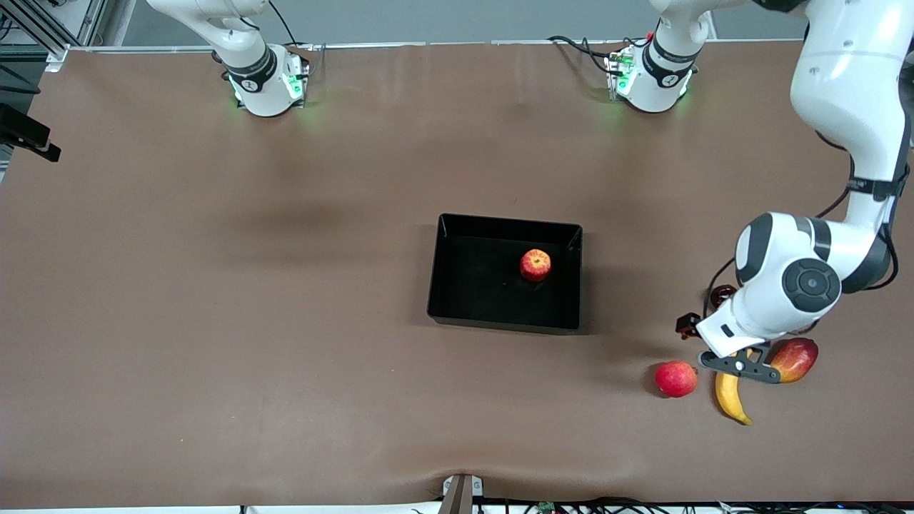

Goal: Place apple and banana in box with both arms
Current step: 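Move the left gripper back to the yellow banana, then grasp the yellow banana with the left gripper and lift it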

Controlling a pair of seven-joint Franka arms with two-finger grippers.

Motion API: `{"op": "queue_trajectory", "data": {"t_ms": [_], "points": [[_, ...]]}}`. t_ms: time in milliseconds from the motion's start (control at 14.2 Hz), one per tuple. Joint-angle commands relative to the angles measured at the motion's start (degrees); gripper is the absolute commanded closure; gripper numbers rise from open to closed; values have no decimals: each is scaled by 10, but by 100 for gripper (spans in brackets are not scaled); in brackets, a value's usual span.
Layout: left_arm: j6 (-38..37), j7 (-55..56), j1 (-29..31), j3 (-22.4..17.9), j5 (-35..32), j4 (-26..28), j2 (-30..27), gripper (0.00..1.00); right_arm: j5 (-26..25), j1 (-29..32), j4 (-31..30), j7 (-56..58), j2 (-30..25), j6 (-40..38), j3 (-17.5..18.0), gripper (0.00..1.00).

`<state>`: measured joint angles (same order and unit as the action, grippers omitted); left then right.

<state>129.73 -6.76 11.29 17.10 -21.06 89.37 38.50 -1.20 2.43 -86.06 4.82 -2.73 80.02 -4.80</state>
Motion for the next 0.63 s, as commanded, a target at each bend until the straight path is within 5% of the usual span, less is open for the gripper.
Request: {"op": "queue_trajectory", "data": {"t_ms": [0,352,493,564], "points": [[36,-119,34,7,-21,-39,49,0,7,12,6,6,1,-6,7,0],[79,-190,62,6,-20,-48,94,2,7,13,6,6,1,-7,7,0],[79,-193,65,6,-21,-47,98,22,7,14,5,5,1,-7,6,0],[79,-193,65,5,-21,-47,98,40,7,14,5,5,1,-7,6,0]]}}
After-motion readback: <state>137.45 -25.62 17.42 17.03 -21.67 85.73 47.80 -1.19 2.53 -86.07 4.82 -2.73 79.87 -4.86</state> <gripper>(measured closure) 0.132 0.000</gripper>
